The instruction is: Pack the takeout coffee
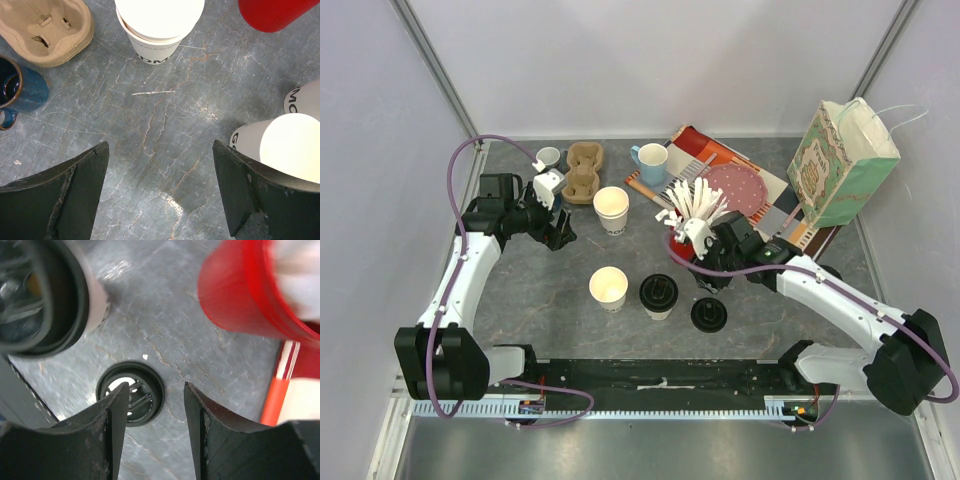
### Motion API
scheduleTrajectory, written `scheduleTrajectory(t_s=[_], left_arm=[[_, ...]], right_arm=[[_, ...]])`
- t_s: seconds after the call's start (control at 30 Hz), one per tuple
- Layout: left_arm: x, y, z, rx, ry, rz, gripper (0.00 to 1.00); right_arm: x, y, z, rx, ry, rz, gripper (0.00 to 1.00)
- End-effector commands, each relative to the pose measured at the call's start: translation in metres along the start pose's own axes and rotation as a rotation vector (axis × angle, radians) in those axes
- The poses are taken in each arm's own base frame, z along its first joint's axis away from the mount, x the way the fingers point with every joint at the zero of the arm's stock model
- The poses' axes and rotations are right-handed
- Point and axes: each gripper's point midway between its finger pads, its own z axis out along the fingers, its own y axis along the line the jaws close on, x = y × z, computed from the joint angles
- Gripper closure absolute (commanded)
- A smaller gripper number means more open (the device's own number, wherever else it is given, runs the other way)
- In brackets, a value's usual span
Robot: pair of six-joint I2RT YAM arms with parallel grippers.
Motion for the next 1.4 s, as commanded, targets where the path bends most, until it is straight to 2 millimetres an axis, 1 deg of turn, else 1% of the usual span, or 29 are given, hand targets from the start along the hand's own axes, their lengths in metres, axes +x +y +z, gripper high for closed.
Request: scheduleTrajectory(t_s=[0.0, 0.03, 0.07, 0.1, 0.13, 0.33, 0.47, 0.63, 0.73, 0.77, 0.83, 0.87, 0.9, 1.0, 1.03, 1.1, 1.13, 1.17, 1.2, 1.23, 1.3, 1.37], left_arm=[[-0.009, 0.001, -0.006, -0.014, -0.033, 0.051, 0.1], [-0.009, 0.001, -0.006, -0.014, -0.031, 0.053, 0.1], [-0.009, 0.002, -0.006, -0.016, -0.03, 0.053, 0.1], [-0.008, 0.003, -0.006, -0.018, -0.027, 0.052, 0.1], [-0.009, 0.004, -0.005, -0.022, -0.025, 0.052, 0.1], [-0.011, 0.004, -0.005, -0.014, -0.03, 0.051, 0.1], [-0.01, 0.004, -0.003, -0.01, -0.028, 0.046, 0.1], [-0.01, 0.004, -0.003, -0.01, -0.025, 0.048, 0.1], [-0.01, 0.004, -0.003, -0.011, -0.027, 0.049, 0.1], [-0.01, 0.004, -0.003, -0.009, -0.027, 0.049, 0.1], [-0.01, 0.004, -0.003, -0.009, -0.027, 0.049, 0.1], [-0.01, 0.003, -0.003, -0.01, -0.028, 0.05, 0.1], [-0.01, 0.004, -0.003, -0.01, -0.028, 0.051, 0.1], [-0.01, 0.004, -0.004, -0.011, -0.027, 0.053, 0.1], [-0.011, 0.004, -0.004, -0.012, -0.028, 0.055, 0.1], [-0.01, 0.004, -0.004, -0.011, -0.026, 0.055, 0.1], [-0.011, 0.004, -0.004, -0.012, -0.031, 0.057, 0.1], [-0.011, 0.004, -0.004, -0.011, -0.03, 0.057, 0.1], [-0.01, 0.004, -0.004, -0.013, -0.026, 0.056, 0.1], [-0.01, 0.004, -0.004, -0.014, -0.028, 0.057, 0.1], [-0.01, 0.004, -0.004, -0.013, -0.027, 0.056, 0.1], [-0.011, 0.004, -0.005, -0.014, -0.03, 0.06, 0.1]], right_arm=[[0.018, 0.021, -0.001, -0.251, 0.007, -0.537, 0.45], [0.029, 0.025, 0.002, -0.291, 0.023, -0.565, 0.45], [0.032, 0.028, 0.003, -0.318, 0.015, -0.618, 0.45], [0.036, 0.033, 0.005, -0.353, 0.011, -0.626, 0.46], [0.038, 0.033, 0.008, -0.354, 0.01, -0.632, 0.46], [0.044, 0.021, 0.021, -0.311, 0.037, -0.675, 0.46], [0.054, 0.021, 0.031, -0.332, 0.073, -0.674, 0.47], [0.054, 0.012, 0.038, -0.297, 0.104, -0.688, 0.48], [0.059, 0.008, 0.043, -0.293, 0.14, -0.684, 0.49], [0.062, 0.008, 0.045, -0.299, 0.154, -0.681, 0.51], [0.063, 0.008, 0.046, -0.301, 0.16, -0.68, 0.54], [0.064, 0.007, 0.047, -0.3, 0.169, -0.677, 0.58], [0.066, 0.008, 0.048, -0.302, 0.176, -0.678, 0.61], [0.069, 0.007, 0.049, -0.303, 0.192, -0.677, 0.65], [0.069, 0.008, 0.049, -0.306, 0.193, -0.678, 0.73], [0.07, 0.008, 0.049, -0.307, 0.198, -0.675, 0.85], [0.071, 0.007, 0.049, -0.306, 0.201, -0.677, 0.94], [0.072, 0.008, 0.048, -0.306, 0.205, -0.68, 0.97], [0.073, 0.008, 0.047, -0.307, 0.212, -0.682, 0.99], [0.071, 0.009, 0.044, -0.302, 0.205, -0.686, 1.0], [0.068, 0.009, 0.039, -0.297, 0.194, -0.685, 1.0], [0.061, 0.008, 0.032, -0.275, 0.169, -0.69, 1.0]])
